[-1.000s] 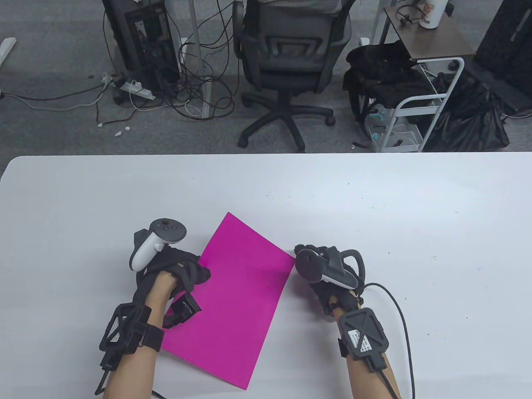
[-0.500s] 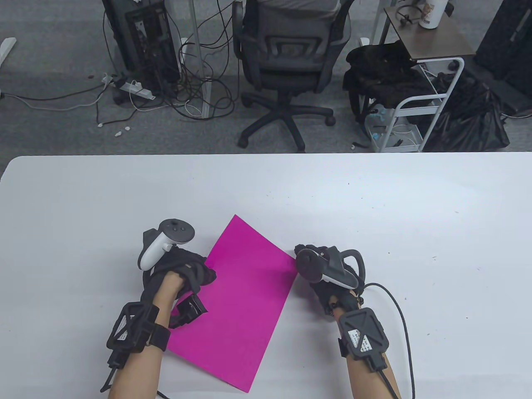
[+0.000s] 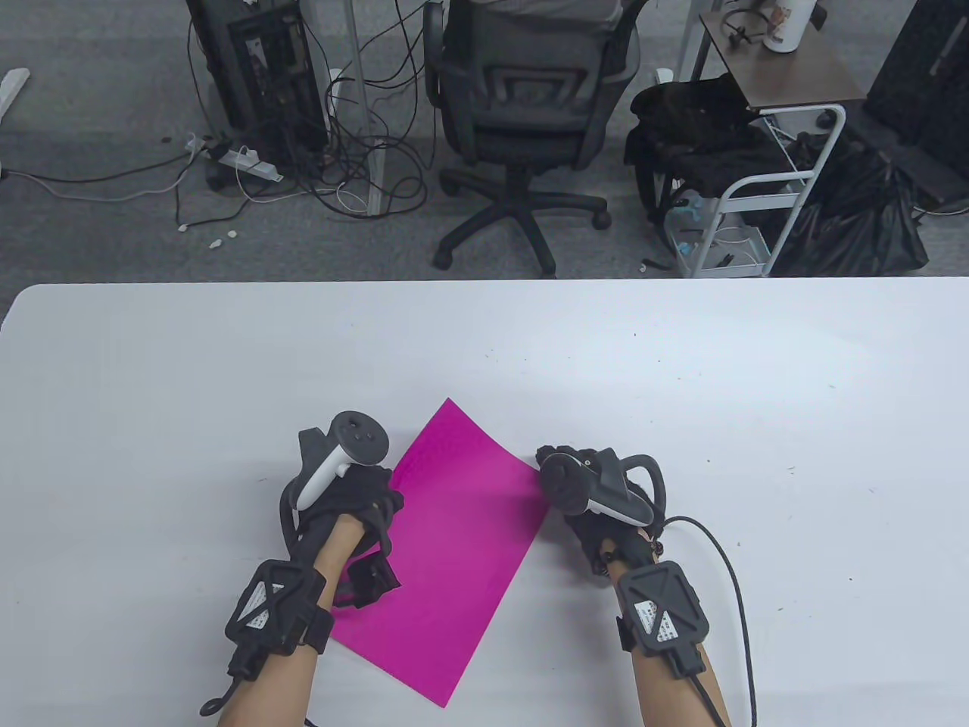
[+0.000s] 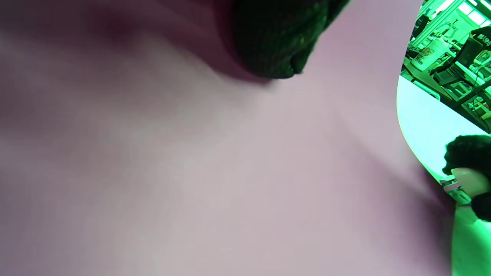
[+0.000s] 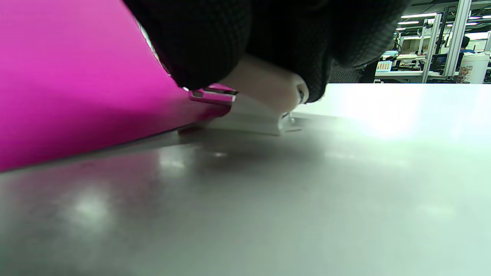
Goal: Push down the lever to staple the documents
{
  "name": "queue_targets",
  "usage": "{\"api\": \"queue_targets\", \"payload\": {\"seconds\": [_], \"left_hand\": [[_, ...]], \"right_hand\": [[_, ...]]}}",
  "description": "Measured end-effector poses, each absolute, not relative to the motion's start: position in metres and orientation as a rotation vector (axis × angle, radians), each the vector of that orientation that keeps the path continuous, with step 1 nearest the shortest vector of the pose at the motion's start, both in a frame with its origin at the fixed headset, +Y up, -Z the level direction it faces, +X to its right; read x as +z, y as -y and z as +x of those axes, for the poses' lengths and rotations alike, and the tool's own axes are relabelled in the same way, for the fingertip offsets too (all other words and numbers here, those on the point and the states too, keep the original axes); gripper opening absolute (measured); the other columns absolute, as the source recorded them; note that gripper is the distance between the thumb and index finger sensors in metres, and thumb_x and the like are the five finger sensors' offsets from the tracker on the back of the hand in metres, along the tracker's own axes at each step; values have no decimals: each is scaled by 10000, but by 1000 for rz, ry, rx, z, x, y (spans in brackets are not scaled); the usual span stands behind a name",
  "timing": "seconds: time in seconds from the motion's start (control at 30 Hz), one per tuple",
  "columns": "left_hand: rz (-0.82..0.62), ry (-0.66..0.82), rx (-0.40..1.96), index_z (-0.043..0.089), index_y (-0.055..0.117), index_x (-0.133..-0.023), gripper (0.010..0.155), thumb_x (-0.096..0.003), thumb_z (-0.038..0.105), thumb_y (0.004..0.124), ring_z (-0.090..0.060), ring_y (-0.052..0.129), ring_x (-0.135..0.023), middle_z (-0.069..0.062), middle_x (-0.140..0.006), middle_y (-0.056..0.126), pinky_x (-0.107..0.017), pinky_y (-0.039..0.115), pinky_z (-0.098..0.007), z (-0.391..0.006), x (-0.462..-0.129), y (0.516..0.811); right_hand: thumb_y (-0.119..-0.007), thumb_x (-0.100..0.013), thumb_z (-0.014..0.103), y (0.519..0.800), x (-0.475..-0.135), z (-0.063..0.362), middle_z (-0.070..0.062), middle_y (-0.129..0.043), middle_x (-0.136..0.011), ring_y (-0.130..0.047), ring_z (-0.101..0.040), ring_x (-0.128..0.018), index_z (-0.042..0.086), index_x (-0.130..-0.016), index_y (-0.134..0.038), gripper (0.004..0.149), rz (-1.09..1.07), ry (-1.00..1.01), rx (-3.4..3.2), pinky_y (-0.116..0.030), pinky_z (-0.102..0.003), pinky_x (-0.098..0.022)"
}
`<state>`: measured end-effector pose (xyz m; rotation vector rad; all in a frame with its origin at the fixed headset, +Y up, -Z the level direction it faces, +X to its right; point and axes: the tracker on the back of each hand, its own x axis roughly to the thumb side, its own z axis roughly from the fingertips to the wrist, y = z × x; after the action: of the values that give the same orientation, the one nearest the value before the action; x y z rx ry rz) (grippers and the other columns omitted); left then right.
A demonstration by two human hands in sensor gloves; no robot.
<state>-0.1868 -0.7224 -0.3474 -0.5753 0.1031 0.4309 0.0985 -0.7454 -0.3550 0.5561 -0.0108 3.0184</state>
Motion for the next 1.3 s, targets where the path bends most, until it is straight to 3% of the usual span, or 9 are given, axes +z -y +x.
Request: {"api": "queue_targets", "payload": {"seconds": [0.47, 0.97, 1.3], "left_hand": [[-412, -73, 352, 94, 849, -931, 405, -551, 227, 798, -332, 1046, -675, -133, -802, 1030, -477, 895, -568, -174, -336, 735], [-407, -61, 411, 107, 845, -937, 410, -550, 232, 800, -313, 1031, -676, -126, -804, 1029, -491, 885, -565, -183, -336, 743], [-413, -55, 418, 111, 843, -939, 411, -549, 233, 799, -308, 1027, -682, -123, -809, 1026, -499, 882, -567, -184, -335, 743]], "right_hand": [[-831, -443, 227, 745, -355, 99, -133, -801, -970, -899, -392, -848, 151, -985, -687, 566, 556, -4, 3017, -744, -563, -651], [-808, -467, 211, 744, -357, 103, -143, -748, -1008, -837, -418, -900, 147, -1017, -628, 582, 543, -71, 2977, -697, -592, -669], [-698, -523, 318, 725, -359, 138, -250, -690, -1030, -791, -519, -893, 85, -1049, -580, 587, 260, 68, 2813, -658, -645, -656]]}}
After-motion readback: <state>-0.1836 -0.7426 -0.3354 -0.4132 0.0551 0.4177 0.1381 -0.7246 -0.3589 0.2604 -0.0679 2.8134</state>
